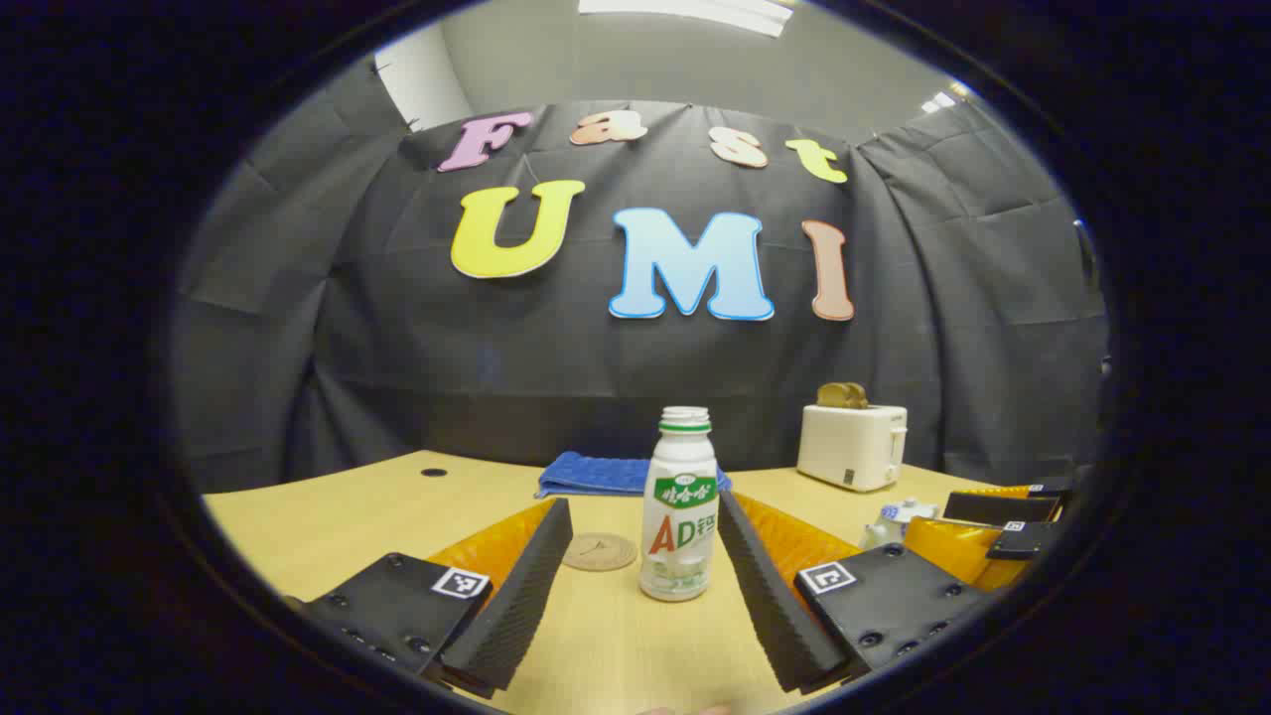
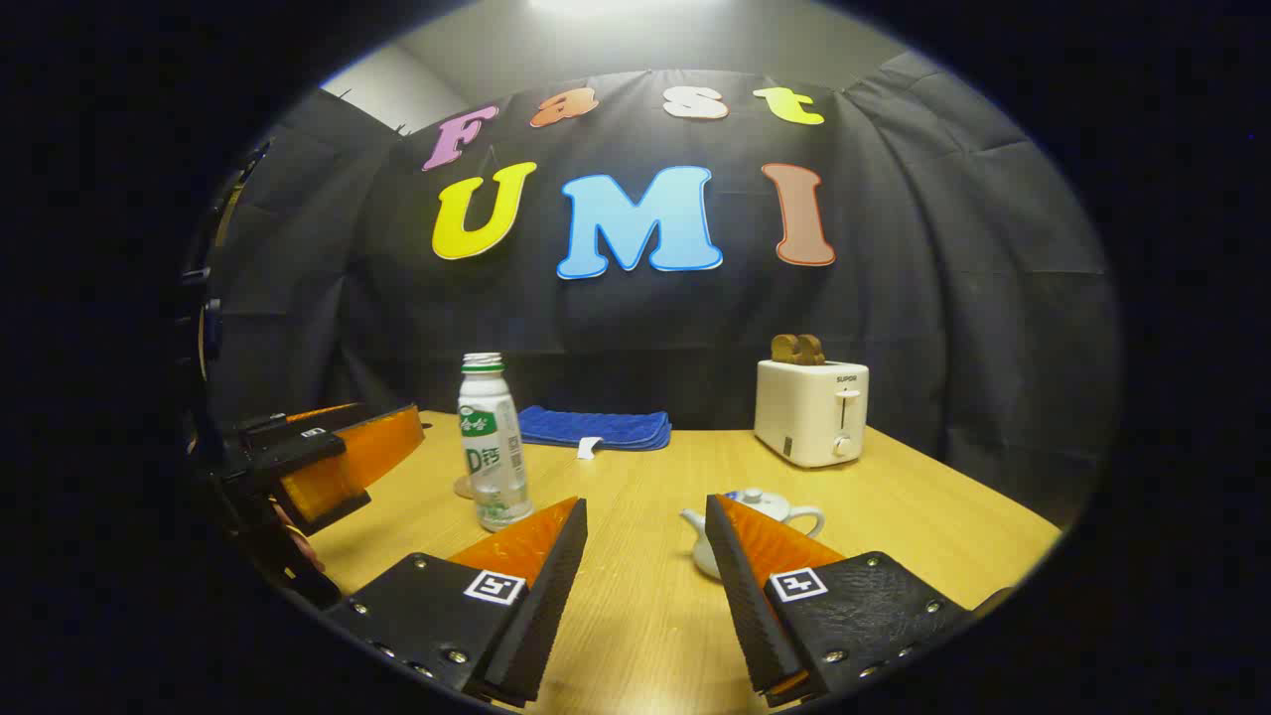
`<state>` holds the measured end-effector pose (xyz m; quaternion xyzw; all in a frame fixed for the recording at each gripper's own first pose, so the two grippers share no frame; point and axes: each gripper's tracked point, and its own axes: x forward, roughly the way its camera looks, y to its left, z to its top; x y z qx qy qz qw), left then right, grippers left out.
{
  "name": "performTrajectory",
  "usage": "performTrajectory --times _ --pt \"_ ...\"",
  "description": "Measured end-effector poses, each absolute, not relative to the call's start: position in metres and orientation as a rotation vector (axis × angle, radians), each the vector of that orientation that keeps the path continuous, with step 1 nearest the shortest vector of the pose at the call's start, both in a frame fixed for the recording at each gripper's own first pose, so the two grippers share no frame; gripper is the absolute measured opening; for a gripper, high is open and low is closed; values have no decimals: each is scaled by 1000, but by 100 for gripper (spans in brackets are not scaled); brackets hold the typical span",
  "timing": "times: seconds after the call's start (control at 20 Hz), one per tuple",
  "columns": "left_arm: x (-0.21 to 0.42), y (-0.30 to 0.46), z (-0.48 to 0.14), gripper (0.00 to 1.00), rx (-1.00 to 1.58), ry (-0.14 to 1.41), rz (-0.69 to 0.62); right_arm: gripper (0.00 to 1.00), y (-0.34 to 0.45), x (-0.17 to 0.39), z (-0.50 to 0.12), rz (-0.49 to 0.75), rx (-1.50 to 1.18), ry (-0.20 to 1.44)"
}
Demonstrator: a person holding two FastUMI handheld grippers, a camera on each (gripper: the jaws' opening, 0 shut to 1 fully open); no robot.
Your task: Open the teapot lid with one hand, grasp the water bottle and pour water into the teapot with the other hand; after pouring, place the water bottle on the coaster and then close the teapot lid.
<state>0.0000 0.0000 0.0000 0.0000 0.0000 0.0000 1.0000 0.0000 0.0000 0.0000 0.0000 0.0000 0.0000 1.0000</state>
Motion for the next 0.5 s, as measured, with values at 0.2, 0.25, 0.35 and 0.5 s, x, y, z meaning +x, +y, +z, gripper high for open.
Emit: performTrajectory --times 0.2,0.25,0.35,0.5 --pt "28 -13 24 100 32 -73 -66 75 -24 22 19 -56 -19 -34" --pt "32 -8 22 100 44 -84 -51 75 -29 31 22 -73 -25 -37" --pt "39 -5 15 92 49 -74 -38 75 -33 42 22 -87 -36 -36" --pt "41 -2 -2 100 16 -41 -38 75 -38 51 17 -110 -59 -40"
